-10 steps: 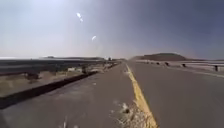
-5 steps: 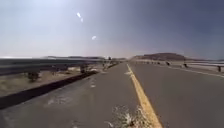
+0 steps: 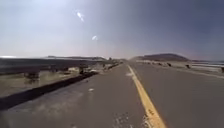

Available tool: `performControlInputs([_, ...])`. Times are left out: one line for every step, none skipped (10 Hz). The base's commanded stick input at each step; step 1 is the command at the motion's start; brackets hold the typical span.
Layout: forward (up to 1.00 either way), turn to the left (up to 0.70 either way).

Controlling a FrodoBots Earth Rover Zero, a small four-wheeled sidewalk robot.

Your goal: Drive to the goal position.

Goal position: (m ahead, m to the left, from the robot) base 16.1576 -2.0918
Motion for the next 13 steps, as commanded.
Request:
performControlInputs([0.50,0.00])
performControlInputs([0.50,0.00])
performControlInputs([0.50,0.00])
performControlInputs([0.50,0.00])
performControlInputs([0.50,0.00])
performControlInputs([0.50,-0.06])
performControlInputs([0.50,-0.20])
performControlInputs([0.50,-0.32])
performControlInputs([0.50,-0.43])
performControlInputs([0.50,0.00])
performControlInputs([0.50,0.00])
performControlInputs([0.50,0.00])
performControlInputs([0.50,0.00])
